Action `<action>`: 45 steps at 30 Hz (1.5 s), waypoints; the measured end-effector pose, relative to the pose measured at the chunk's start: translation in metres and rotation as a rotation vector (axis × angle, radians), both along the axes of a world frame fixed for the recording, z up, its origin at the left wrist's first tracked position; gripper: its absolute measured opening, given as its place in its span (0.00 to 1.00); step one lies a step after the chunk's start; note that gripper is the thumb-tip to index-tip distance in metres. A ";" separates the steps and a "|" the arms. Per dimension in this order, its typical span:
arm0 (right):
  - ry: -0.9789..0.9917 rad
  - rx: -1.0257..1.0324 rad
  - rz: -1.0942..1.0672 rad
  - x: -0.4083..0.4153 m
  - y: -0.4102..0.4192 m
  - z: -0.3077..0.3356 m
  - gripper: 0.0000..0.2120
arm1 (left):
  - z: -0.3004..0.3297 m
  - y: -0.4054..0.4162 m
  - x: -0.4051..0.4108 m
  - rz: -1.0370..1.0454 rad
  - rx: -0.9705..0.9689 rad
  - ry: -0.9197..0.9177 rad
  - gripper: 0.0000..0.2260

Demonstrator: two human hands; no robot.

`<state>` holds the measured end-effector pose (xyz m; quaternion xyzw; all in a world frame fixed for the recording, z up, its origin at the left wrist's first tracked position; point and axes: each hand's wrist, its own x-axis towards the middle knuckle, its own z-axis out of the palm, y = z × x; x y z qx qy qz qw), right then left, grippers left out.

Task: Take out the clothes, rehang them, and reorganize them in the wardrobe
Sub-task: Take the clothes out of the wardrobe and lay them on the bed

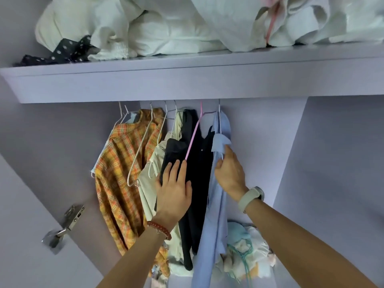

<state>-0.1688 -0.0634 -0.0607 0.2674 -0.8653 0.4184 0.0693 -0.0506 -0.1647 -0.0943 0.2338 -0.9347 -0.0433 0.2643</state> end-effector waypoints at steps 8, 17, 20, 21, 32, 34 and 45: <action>0.138 0.151 -0.199 -0.027 0.006 0.013 0.15 | -0.012 0.004 -0.006 -0.063 0.018 0.020 0.31; 0.068 -0.136 -0.275 -0.006 0.048 -0.018 0.12 | -0.007 0.008 -0.005 -0.041 -0.071 0.068 0.30; -0.099 -0.023 -0.304 0.006 0.077 -0.050 0.12 | -0.009 0.022 -0.005 -0.136 -0.134 0.139 0.25; -0.133 0.000 -0.331 0.012 0.089 -0.060 0.12 | -0.011 0.028 -0.006 -0.188 -0.141 0.158 0.23; -0.265 0.156 -0.729 0.145 0.232 -0.126 0.11 | -0.093 0.117 -0.027 -0.744 0.224 -0.180 0.22; -0.318 0.171 -0.808 0.180 0.260 -0.136 0.10 | -0.111 0.140 -0.026 -0.938 0.211 -0.288 0.18; -0.459 0.280 -1.104 0.393 0.354 -0.179 0.05 | -0.154 0.283 0.090 -1.446 0.572 -0.561 0.04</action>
